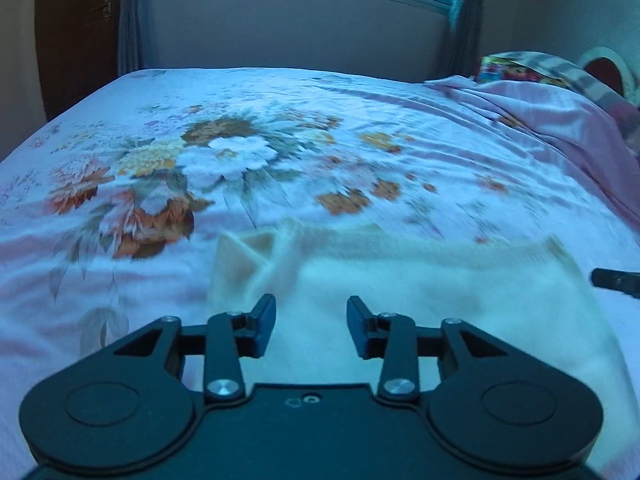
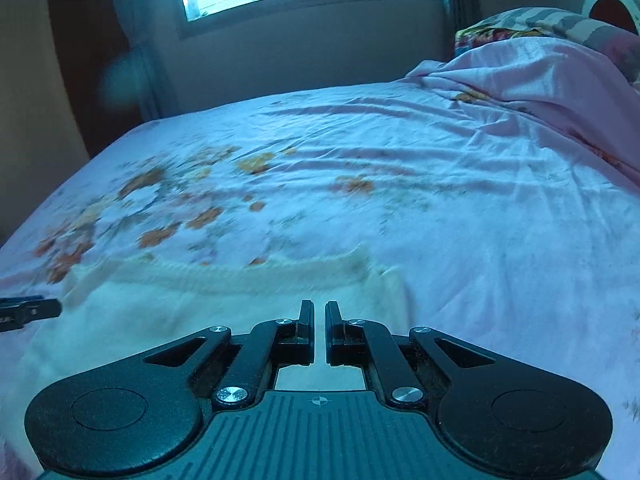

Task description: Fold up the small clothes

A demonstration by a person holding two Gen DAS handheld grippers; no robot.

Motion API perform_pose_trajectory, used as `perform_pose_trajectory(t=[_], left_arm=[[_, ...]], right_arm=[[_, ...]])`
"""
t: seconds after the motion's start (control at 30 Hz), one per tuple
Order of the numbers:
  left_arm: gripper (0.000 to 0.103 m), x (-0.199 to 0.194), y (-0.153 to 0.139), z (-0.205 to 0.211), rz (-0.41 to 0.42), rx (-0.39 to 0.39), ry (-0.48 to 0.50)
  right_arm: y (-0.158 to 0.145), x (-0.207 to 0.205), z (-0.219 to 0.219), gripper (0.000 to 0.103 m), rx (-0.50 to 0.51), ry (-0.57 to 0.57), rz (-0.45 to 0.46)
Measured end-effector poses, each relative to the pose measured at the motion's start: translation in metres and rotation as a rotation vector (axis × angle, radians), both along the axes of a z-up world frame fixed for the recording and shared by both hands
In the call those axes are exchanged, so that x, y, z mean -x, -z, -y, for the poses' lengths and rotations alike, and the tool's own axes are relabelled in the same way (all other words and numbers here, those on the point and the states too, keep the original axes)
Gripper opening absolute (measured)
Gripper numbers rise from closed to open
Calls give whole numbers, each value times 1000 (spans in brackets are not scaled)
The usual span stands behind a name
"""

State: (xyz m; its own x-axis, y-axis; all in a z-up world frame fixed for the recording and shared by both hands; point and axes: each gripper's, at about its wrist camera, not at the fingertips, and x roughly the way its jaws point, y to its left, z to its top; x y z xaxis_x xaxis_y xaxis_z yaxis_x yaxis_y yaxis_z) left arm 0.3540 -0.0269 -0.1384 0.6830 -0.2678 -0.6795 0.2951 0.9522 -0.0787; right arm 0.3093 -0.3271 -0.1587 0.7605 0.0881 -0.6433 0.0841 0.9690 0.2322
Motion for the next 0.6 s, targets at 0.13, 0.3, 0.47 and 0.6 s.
perform_pose_trajectory(t=[0.13,0.3,0.47,0.6], left_arm=[[38,48,15,4,-56,22,37],[40,81,37,4,-54,-43,49],[40,98,15,3,-48,-30,14],[43,97,33,5,-106,-57,-13]], right_arm=[[8,48,-44,3,-6,-104,-33],[45,84,-75,3,90,-128,-90],[17,100,-76,3,53,-82,-34],[42,103,-87,3,100,-89,-145]])
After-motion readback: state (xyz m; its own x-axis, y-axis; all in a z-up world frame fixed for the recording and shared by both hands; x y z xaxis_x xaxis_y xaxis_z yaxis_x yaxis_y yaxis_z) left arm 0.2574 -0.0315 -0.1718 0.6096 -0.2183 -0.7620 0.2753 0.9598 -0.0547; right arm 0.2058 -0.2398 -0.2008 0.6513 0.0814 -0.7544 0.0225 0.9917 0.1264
